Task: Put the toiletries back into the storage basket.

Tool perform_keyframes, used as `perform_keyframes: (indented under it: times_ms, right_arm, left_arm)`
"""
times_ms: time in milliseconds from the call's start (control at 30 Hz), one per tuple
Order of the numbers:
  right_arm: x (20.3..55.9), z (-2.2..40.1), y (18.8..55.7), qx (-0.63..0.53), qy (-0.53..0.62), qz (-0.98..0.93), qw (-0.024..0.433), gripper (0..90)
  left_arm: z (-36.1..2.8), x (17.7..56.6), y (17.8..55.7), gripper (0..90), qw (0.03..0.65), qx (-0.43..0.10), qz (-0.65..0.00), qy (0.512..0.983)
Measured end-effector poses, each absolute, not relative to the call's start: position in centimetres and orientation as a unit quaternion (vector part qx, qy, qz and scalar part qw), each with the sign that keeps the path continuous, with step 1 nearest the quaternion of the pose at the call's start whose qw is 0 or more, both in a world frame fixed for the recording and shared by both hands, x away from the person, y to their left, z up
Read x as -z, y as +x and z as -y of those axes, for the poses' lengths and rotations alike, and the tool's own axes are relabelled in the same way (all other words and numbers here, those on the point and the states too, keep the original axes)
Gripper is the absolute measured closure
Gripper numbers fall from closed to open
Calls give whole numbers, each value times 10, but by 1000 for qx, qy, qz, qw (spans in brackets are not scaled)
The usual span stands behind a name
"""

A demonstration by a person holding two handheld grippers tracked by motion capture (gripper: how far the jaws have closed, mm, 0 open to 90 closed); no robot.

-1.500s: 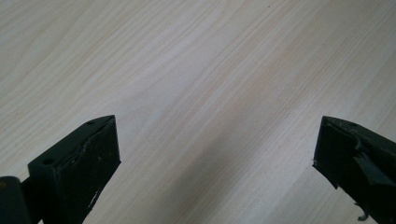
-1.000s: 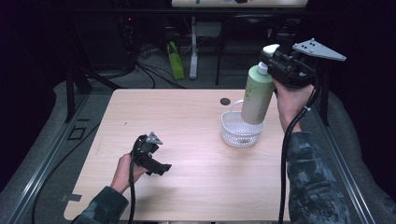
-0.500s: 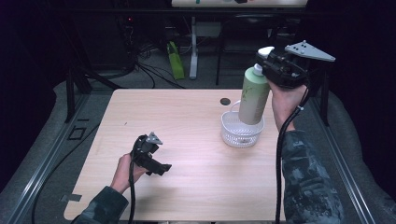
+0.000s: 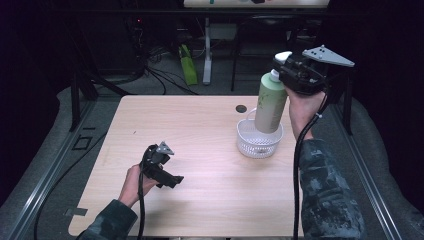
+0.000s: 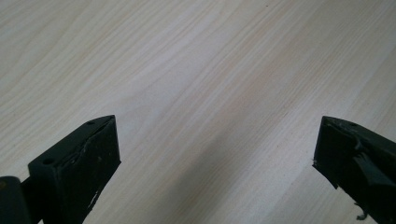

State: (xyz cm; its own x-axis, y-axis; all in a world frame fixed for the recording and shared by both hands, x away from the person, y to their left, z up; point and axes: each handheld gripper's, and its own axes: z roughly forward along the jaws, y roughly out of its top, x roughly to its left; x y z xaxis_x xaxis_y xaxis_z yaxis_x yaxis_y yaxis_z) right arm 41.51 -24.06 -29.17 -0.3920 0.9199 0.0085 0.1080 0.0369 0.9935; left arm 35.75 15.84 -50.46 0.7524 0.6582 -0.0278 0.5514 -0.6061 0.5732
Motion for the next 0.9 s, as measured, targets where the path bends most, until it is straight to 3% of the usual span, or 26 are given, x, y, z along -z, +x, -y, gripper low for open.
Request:
perform_keyframes:
  times_ms: [900]
  right_arm:
    - [315, 235, 426, -543, 425, -633, 351, 674]
  left_arm:
    - [-159, 504, 357, 2, 288, -93, -338, 891]
